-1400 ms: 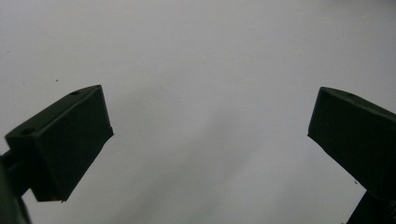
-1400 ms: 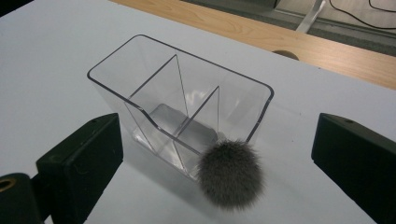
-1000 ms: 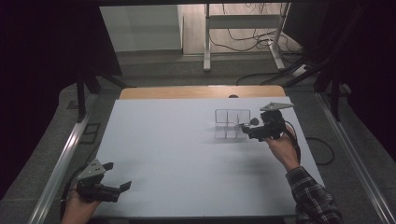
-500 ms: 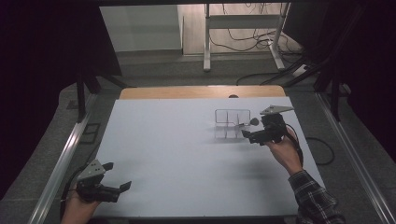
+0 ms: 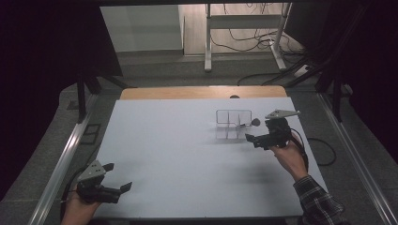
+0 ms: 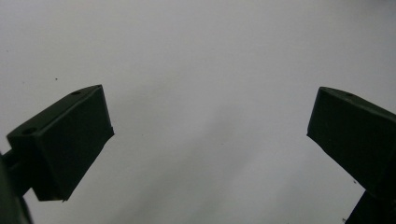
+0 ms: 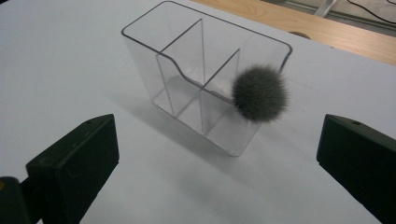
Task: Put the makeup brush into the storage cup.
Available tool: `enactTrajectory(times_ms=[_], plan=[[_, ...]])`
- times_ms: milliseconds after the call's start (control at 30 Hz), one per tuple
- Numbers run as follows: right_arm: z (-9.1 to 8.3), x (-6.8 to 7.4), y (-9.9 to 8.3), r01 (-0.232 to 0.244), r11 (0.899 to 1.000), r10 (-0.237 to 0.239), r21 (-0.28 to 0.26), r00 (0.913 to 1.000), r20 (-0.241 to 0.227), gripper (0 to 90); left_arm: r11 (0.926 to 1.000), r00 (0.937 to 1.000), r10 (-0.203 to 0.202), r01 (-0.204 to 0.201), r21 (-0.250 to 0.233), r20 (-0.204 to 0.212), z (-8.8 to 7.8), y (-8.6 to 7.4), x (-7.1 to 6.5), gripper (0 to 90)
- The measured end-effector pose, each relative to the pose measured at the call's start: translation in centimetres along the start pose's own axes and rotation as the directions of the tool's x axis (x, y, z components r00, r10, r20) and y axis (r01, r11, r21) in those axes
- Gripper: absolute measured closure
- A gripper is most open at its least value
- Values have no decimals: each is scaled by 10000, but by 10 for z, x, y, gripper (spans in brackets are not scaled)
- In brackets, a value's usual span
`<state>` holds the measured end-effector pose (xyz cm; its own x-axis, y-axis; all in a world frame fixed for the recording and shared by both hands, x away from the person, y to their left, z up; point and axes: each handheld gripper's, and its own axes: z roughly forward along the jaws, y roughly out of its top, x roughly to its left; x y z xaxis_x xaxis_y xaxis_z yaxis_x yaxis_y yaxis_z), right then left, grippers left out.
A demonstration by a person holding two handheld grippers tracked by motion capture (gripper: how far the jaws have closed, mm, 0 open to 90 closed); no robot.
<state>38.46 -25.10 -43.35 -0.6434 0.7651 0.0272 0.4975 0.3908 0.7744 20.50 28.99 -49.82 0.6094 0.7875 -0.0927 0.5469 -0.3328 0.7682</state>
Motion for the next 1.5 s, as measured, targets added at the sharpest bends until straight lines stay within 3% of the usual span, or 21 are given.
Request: enactTrajectory(times_ms=[167, 733, 1500], plan=[[-3, 4, -5, -187, 9998, 187, -45, 9998, -120, 0, 10000, 10000, 8, -8, -1, 6, 0, 0, 0, 0], [-9, 13, -18, 7, 10000, -8, -17, 9993, -367, 0, 10000, 10000, 16, -16, 3, -17, 0, 0, 0, 0], [-26, 23, -36, 201, 9997, -205, -112, 9992, -343, 0, 10000, 10000, 33, -33, 25, -40, 0, 0, 0, 0]])
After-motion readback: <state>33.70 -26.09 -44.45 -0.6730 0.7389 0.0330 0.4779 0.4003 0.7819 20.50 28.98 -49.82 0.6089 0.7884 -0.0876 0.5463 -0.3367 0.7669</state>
